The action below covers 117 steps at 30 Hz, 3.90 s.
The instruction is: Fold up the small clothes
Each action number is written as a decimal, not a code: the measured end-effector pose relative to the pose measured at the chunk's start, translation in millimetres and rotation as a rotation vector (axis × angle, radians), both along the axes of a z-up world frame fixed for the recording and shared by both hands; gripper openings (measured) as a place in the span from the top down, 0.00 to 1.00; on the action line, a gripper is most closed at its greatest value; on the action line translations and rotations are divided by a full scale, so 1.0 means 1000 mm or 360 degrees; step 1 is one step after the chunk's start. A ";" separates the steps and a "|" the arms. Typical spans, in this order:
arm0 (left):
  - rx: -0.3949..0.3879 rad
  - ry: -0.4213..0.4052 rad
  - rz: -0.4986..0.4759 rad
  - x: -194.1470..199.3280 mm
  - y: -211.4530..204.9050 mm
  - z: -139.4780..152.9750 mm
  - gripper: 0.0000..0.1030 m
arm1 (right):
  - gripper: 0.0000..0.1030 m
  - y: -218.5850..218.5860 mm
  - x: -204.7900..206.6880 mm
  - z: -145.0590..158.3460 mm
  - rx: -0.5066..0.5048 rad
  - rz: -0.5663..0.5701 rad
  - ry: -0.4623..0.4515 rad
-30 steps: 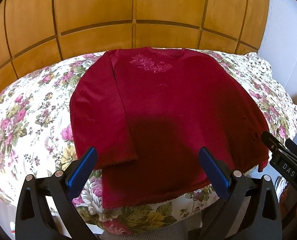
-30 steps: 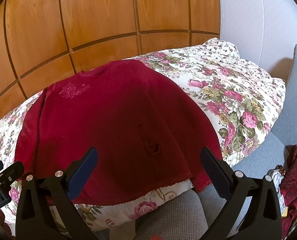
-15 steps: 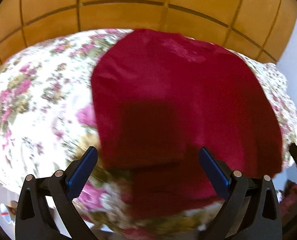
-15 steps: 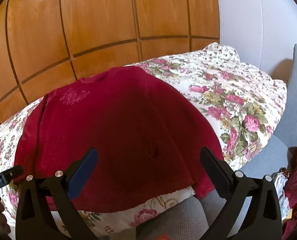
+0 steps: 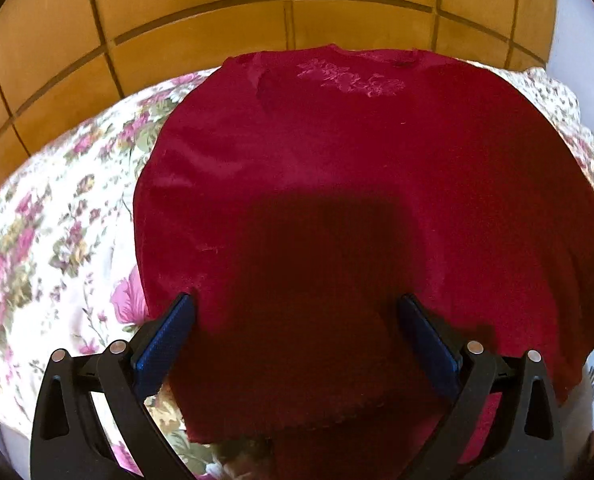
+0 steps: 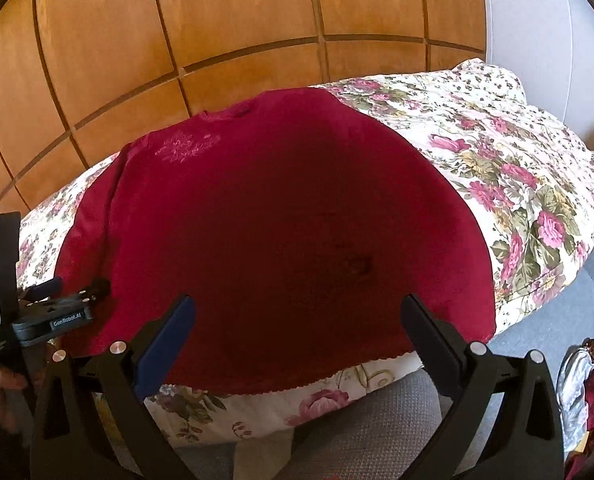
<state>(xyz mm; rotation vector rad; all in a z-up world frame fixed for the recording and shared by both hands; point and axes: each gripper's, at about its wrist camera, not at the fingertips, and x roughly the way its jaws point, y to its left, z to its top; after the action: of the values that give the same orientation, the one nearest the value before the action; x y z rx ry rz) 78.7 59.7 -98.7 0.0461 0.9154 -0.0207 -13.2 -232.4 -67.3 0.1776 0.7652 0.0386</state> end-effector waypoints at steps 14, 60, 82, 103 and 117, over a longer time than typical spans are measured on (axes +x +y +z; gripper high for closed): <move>-0.0032 -0.0084 -0.0166 -0.019 0.009 0.021 0.87 | 0.02 -0.007 0.001 -0.003 0.0133 0.0022 -0.0001; -0.0452 -0.0470 0.0748 0.033 0.255 0.077 0.20 | 0.02 -0.176 0.006 -0.031 0.0405 -0.0641 0.0213; -0.0399 -0.0158 -0.0218 0.024 0.053 -0.009 0.06 | 0.88 -0.190 0.044 -0.026 0.0363 0.0012 0.0379; -0.0577 -0.0041 -0.0100 0.003 0.078 0.012 0.05 | 0.89 -0.325 0.219 0.058 -0.0823 -0.0711 0.0104; -0.0644 0.0013 -0.0266 -0.004 0.051 0.003 0.07 | 0.43 -0.256 0.134 0.033 -0.0091 -0.0426 -0.0122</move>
<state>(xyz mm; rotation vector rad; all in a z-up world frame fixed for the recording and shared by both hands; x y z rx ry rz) 75.2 110.9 -95.4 -0.2538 0.8991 -0.3604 120.9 -488.4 -34.2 0.2219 0.6599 -0.2290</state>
